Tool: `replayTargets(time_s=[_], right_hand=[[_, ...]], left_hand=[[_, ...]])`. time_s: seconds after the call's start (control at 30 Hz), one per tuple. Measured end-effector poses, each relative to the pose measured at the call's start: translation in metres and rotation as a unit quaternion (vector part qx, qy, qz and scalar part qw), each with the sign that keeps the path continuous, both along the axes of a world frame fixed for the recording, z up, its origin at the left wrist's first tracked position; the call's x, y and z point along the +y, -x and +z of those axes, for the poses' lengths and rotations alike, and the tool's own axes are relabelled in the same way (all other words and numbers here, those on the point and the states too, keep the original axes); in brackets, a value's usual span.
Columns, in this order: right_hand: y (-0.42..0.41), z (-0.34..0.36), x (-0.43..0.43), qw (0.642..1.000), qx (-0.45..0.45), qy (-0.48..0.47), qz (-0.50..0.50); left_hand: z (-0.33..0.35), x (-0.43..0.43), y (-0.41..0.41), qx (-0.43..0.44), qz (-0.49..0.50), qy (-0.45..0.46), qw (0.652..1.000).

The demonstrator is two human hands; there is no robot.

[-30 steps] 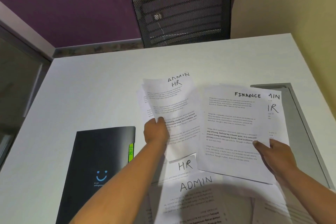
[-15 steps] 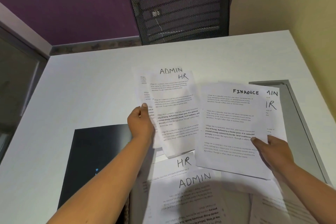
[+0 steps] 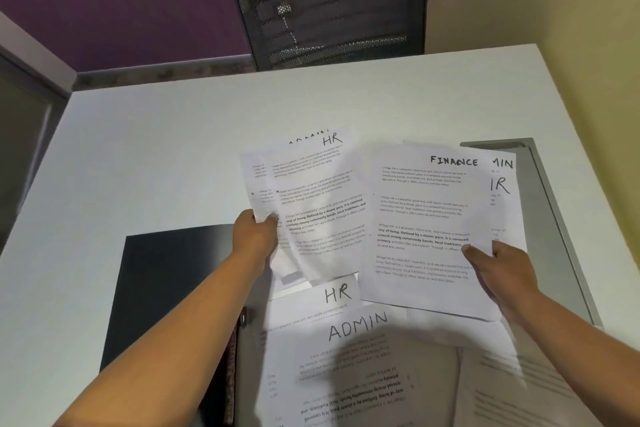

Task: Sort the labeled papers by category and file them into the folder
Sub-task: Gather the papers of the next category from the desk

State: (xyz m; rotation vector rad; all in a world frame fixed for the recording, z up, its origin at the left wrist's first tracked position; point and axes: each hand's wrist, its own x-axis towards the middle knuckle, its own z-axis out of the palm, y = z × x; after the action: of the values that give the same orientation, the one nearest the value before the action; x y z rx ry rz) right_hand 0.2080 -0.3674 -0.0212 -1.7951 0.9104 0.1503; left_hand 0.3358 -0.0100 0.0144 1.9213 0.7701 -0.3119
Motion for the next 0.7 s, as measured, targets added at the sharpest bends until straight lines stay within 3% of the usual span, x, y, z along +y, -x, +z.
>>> replayTargets(time_s=[0.27, 0.57, 0.7], right_hand=[[0.0, -0.001, 0.0, 1.0, 0.01, -0.009, -0.019], [0.001, -0.003, 0.001, 0.999, 0.015, -0.011, -0.031], [-0.001, -0.005, 0.0, 0.999, 0.018, -0.015, -0.036]], left_hand=[[0.003, 0.008, 0.013, 0.107, -0.153, 0.017, 0.982], [-0.002, 0.0, 0.012, 0.065, -0.059, -0.026, 0.996], [-0.005, -0.004, 0.008, 0.106, -0.045, -0.079, 0.99]])
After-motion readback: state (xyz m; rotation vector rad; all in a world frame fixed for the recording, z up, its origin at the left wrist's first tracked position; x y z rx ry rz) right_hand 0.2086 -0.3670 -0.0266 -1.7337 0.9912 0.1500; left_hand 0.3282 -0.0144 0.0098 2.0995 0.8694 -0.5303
